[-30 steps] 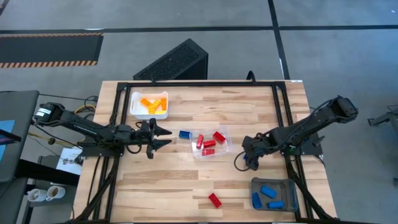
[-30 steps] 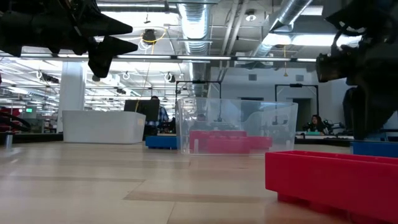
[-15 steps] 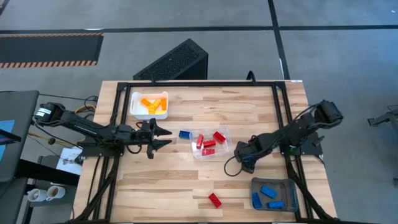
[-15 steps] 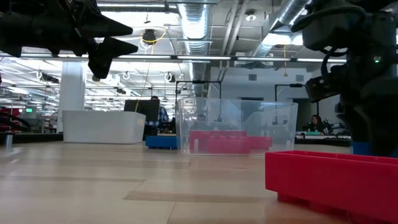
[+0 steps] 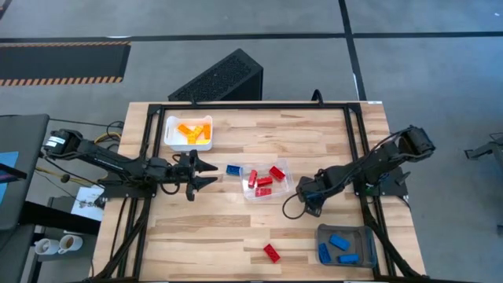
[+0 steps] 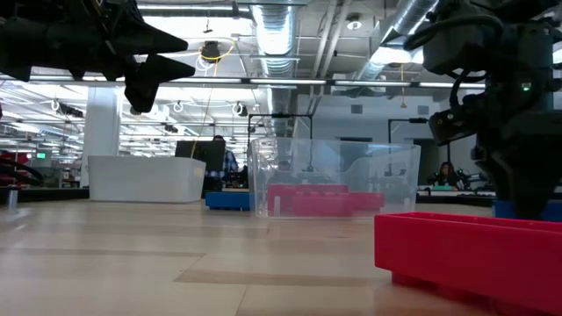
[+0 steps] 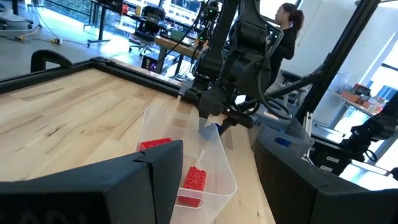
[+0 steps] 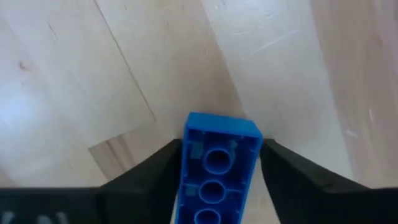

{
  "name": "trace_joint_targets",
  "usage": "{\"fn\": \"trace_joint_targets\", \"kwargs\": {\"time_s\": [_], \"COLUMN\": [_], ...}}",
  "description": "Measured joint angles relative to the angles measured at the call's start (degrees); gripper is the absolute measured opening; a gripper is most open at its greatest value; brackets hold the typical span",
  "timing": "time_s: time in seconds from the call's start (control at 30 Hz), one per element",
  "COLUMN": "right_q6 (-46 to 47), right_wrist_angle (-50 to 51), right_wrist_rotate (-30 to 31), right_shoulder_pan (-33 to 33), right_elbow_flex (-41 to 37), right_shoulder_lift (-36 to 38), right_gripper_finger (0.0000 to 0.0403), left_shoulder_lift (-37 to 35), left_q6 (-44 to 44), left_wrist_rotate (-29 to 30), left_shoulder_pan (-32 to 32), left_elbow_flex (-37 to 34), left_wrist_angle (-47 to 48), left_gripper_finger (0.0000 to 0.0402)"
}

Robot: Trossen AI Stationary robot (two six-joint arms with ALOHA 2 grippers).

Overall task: Sort & place blocks by color
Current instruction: Put the blue game piece into the black bin

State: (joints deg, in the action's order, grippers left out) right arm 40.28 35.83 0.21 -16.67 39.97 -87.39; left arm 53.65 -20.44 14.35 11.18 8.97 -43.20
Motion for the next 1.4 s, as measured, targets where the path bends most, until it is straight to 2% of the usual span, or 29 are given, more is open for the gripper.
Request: {"fn": "trace_joint_targets", "kwargs": {"time_s": [0.23,0.3,0.53,0.67,0.83,1.17,1.4], "right_q6": [-1.56,-1.78,-1.46,-0.90,0.62,11.77,22.84], "right_wrist_angle": [-0.27,-0.34,-1.15,-0.78,-0.66,3.74,8.86], "right_wrist_rotate": [-0.21,-0.31,-0.47,-0.31,-0.31,-0.31,-1.09], "right_shoulder_pan": [0.38,0.70,0.77,-1.37,-5.43,-17.21,-25.69], "right_elbow_flex": [-0.01,-0.18,-0.13,1.05,4.70,12.51,13.27], "right_shoulder_lift": [1.35,2.58,10.16,14.76,18.53,18.05,17.64], "right_gripper_finger": [0.0137,0.0123,0.0130,0.0142,0.0130,0.0137,0.0138], "left_shoulder_lift": [0.00,0.00,0.00,0.00,0.00,0.00,-0.02], "left_q6": [0.09,0.08,0.18,0.17,0.18,1.17,1.32], "left_wrist_rotate": [0.00,0.00,0.00,0.10,0.44,1.44,1.48], "left_shoulder_pan": [0.00,0.00,0.00,0.00,0.00,0.00,0.00], "left_elbow_flex": [0.00,0.00,0.00,0.00,0.00,0.00,0.00], "left_wrist_angle": [0.00,0.00,0.00,0.00,0.04,-0.20,-0.48], "left_gripper_finger": [0.0182,0.0182,0.0182,0.0182,0.0182,0.0182,0.0182]}}
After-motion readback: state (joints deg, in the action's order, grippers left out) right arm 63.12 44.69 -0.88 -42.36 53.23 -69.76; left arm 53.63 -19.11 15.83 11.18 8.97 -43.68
